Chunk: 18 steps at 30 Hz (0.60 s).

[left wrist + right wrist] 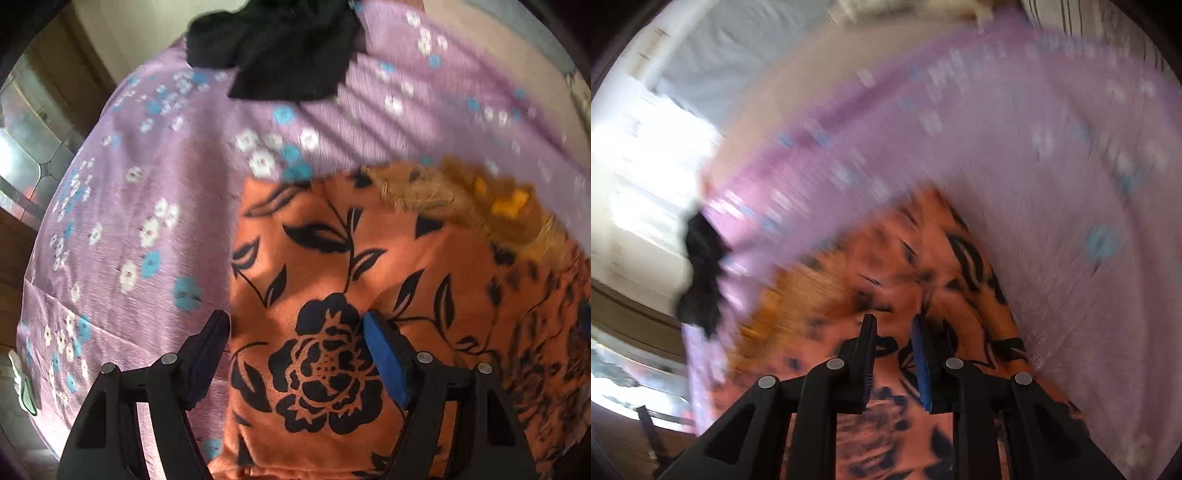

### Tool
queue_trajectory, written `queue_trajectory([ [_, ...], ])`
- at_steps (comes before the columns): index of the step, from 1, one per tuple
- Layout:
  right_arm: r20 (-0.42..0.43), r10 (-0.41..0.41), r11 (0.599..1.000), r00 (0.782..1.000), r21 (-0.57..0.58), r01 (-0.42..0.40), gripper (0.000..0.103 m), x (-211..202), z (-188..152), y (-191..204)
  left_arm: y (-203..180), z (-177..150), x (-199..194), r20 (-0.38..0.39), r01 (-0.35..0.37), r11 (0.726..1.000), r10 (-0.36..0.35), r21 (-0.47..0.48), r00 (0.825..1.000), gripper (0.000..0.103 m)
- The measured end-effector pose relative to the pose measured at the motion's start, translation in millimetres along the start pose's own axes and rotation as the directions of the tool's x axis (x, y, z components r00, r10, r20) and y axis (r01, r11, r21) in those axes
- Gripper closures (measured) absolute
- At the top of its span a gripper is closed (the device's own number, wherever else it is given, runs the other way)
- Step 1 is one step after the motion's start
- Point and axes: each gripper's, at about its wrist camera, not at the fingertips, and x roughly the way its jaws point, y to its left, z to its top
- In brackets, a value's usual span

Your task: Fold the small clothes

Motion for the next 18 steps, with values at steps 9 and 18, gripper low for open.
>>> queue_trajectory([
  [9, 0.035, 0.11, 0.991, 0.993, -0.083, -0.106, 0.081, -48.6, -23.9, 14.7, -7.1, -3.2, -30.2, 0.09, 0.073, 0.997, -0.074, 0.018, 0.993, 0.024],
  [18, -0.044, 0.009, 0.992, 0.999, -0.125, -0.015, 0.082, -42.9, -51.9, 4.8, -45.6, -16.5, -12.6, 0.088, -0.071, 0.982, 0.057, 0.175, 0.994, 0.013],
])
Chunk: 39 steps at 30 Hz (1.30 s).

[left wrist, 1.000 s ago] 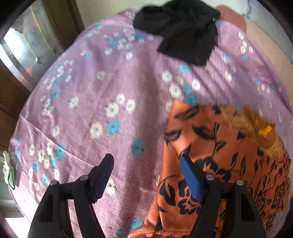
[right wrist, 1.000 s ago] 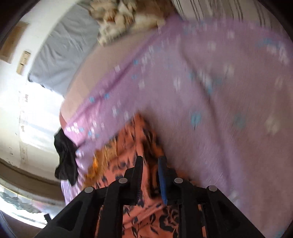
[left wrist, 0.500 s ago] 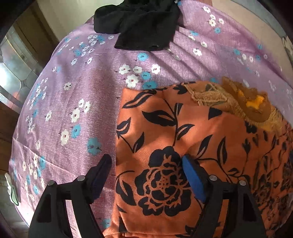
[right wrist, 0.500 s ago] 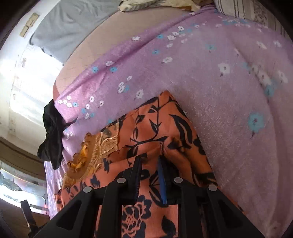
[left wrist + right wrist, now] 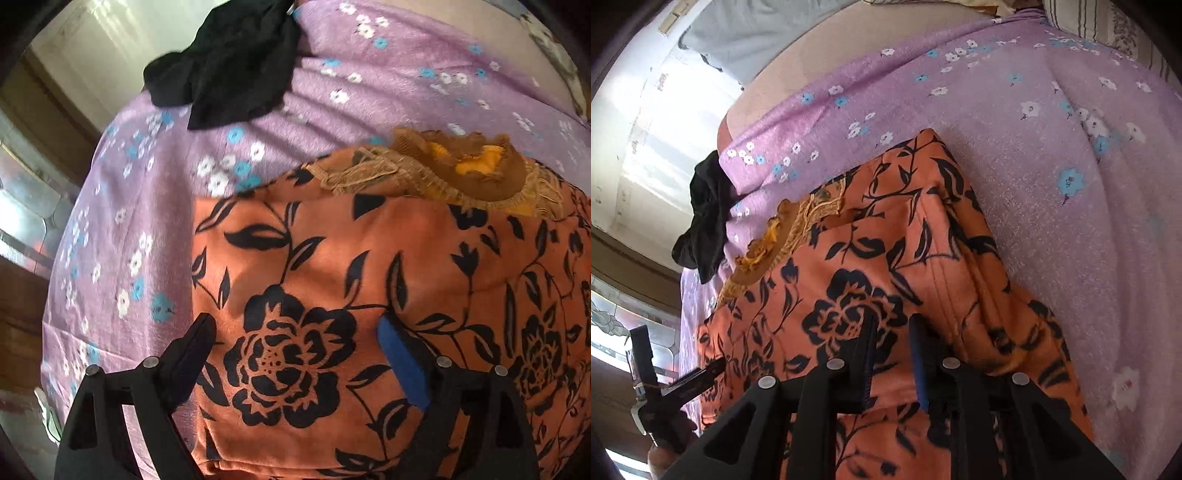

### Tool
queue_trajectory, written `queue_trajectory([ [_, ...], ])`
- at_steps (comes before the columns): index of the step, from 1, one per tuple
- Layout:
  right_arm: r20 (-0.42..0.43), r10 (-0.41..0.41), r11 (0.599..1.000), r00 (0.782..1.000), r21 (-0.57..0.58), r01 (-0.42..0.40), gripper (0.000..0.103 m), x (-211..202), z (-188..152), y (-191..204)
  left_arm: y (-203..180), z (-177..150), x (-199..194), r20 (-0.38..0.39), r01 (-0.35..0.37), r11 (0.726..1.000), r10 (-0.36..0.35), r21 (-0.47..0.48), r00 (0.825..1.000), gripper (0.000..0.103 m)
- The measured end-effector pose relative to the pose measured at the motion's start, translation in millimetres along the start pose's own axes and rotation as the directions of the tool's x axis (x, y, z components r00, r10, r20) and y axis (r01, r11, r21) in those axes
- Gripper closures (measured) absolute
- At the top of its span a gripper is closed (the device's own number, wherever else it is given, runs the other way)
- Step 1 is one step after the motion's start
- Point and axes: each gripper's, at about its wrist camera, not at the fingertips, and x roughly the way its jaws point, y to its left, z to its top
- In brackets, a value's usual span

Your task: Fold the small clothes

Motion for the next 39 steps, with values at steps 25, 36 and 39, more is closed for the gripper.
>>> queue_trajectory([
  [25, 0.17, 0.175, 0.93, 0.97, -0.352, -0.106, 0.043, -213.1, -90.8, 65.3, 28.1, -159.6, -300.9, 0.522, 0.014, 0.992, 0.055, -0.126, 0.851, 0.014],
  [36, 0.312, 0.334, 0.866, 0.889, -0.475, -0.158, 0.023, -293.3, -128.6, 108.3, 42.2, -201.5, -375.6, 0.618, -0.003, 0.988, 0.098, -0.153, 0.78, 0.011],
  [39, 0.341, 0.35, 0.846, 0.872, -0.514, -0.139, 0.023, -309.8, -138.5, 116.9, 46.8, -207.2, -388.5, 0.639, 0.005, 0.986, 0.106, -0.17, 0.762, 0.011],
])
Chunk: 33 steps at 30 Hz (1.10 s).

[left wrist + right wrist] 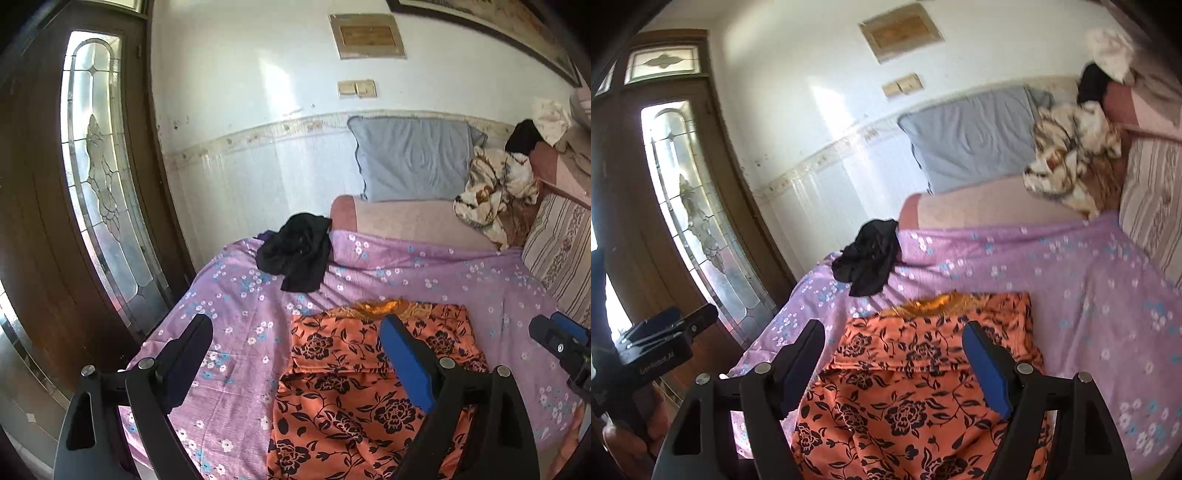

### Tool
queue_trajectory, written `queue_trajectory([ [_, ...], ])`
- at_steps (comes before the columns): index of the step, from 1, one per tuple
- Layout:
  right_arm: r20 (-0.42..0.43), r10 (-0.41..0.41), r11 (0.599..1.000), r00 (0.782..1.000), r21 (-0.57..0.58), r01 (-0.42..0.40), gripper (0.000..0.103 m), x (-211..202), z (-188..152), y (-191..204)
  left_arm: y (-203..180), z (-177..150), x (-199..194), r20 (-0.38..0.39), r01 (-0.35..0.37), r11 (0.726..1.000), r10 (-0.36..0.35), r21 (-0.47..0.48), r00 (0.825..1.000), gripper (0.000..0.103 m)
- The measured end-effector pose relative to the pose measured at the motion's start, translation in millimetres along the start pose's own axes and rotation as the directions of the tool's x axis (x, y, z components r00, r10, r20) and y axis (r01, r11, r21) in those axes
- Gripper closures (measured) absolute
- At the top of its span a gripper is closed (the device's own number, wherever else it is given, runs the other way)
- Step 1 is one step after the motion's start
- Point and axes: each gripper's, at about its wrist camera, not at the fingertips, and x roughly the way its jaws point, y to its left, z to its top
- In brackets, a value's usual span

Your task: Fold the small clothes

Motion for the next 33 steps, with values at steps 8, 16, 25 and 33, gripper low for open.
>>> queue_trajectory([
  [8, 0.053, 0.012, 0.999, 0.999, -0.046, -0.01, 0.023, -18.1, 3.5, 17.6, 10.6, 4.7, -13.4, 0.034, -0.019, 0.999, 0.02, -0.035, 0.999, 0.01],
  [16, 0.058, 0.033, 0.998, 0.998, -0.048, -0.03, 0.023, -18.7, 3.9, 23.5, 19.6, 1.0, -3.6, 0.007, -0.037, 0.997, 0.038, -0.06, 0.999, 0.01],
  [25, 0.03, 0.043, 0.998, 0.999, -0.046, -0.042, 0.023, -9.8, -3.3, 25.5, 35.6, -2.1, 1.6, -0.008, -0.07, 0.993, 0.069, -0.095, 0.998, 0.01],
  [33, 0.021, 0.047, 0.998, 0.999, -0.042, -0.046, 0.023, -6.5, -5.2, 24.6, 45.6, -2.7, 1.8, -0.008, -0.1, 0.988, 0.1, -0.114, 0.995, 0.01],
])
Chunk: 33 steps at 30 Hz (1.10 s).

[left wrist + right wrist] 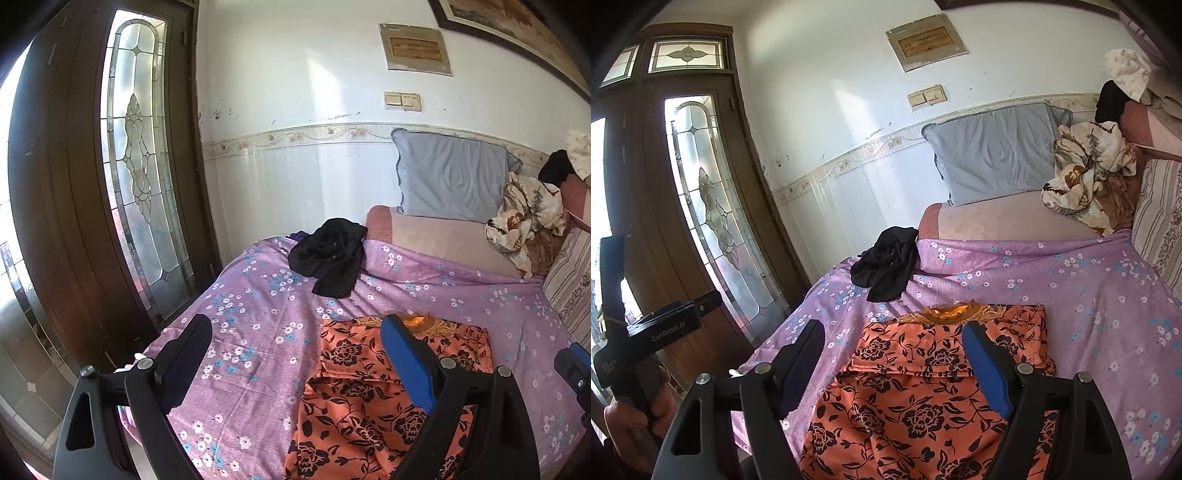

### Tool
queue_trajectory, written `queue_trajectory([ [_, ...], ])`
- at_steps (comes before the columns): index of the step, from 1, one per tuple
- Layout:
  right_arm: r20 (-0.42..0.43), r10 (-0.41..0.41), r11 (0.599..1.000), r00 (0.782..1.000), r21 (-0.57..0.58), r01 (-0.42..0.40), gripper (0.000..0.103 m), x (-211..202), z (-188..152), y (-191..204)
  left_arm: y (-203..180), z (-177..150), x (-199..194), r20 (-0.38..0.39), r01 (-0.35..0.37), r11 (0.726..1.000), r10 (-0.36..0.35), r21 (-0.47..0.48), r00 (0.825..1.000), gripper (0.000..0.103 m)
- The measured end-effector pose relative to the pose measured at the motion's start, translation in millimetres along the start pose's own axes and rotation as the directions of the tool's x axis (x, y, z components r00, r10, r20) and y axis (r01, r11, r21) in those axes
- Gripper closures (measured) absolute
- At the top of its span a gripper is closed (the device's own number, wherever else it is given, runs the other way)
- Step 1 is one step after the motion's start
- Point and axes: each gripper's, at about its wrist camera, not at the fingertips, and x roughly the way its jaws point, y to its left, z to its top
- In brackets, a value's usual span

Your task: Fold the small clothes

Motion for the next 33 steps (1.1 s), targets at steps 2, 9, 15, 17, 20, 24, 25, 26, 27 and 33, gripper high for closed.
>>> queue_trajectory([
  [2, -0.001, 0.001, 1.0, 1.0, 0.004, -0.001, 0.023, 0.7, -0.2, -0.8, 1.6, 0.6, -0.7, 0.004, -0.008, 1.0, 0.008, -0.004, 1.0, 0.01],
  [9, -0.001, 0.009, 1.0, 1.0, 0.013, -0.009, 0.023, 0.6, -1.0, -2.4, 2.5, 1.6, -1.3, 0.007, -0.019, 1.0, 0.019, -0.004, 1.0, 0.01],
  [15, 0.002, 0.014, 1.0, 1.0, 0.013, -0.014, 0.023, -1.6, -0.9, -2.7, 0.1, 0.8, -1.7, 0.008, -0.02, 1.0, 0.019, 0.004, 1.0, 0.01],
  [17, 0.001, 0.014, 1.0, 1.0, 0.015, -0.014, 0.023, -1.6, -0.8, -3.0, -0.4, 0.7, -1.8, 0.008, -0.021, 1.0, 0.021, 0.004, 1.0, 0.01],
  [20, 0.005, 0.014, 1.0, 1.0, 0.02, -0.014, 0.023, -2.6, -0.2, -4.4, -1.0, -0.2, -0.1, 0.006, -0.018, 1.0, 0.018, 0.008, 1.0, 0.01],
  [24, 0.004, -0.007, 1.0, 1.0, 0.028, 0.007, 0.023, 0.8, -1.5, -13.4, -4.6, -9.0, 26.1, -0.063, 0.008, 1.0, -0.006, 0.02, 0.998, 0.003],
  [25, 0.003, -0.015, 0.999, 1.0, 0.037, 0.015, 0.023, 2.5, -2.7, -18.5, -4.5, -12.3, 34.9, -0.084, 0.012, 1.0, -0.011, 0.02, 0.996, 0.001],
  [26, -0.002, -0.025, 0.998, 1.0, 0.052, 0.026, 0.024, 6.6, -4.8, -27.4, -5.4, -18.8, 49.2, -0.122, 0.015, 1.0, -0.012, 0.02, 0.992, 0.001],
  [27, -0.015, -0.041, 0.997, 0.999, 0.064, 0.042, 0.025, 11.5, -7.3, -37.2, -6.6, -25.2, 62.9, -0.159, 0.017, 1.0, -0.014, 0.021, 0.987, 0.001],
  [33, -0.218, -0.138, 0.95, 0.966, 0.246, 0.191, 0.043, 62.9, -41.6, -130.8, -6.2, -67.3, 157.8, -0.349, 0.004, 1.0, 0.001, 0.012, 0.937, 0.001],
])
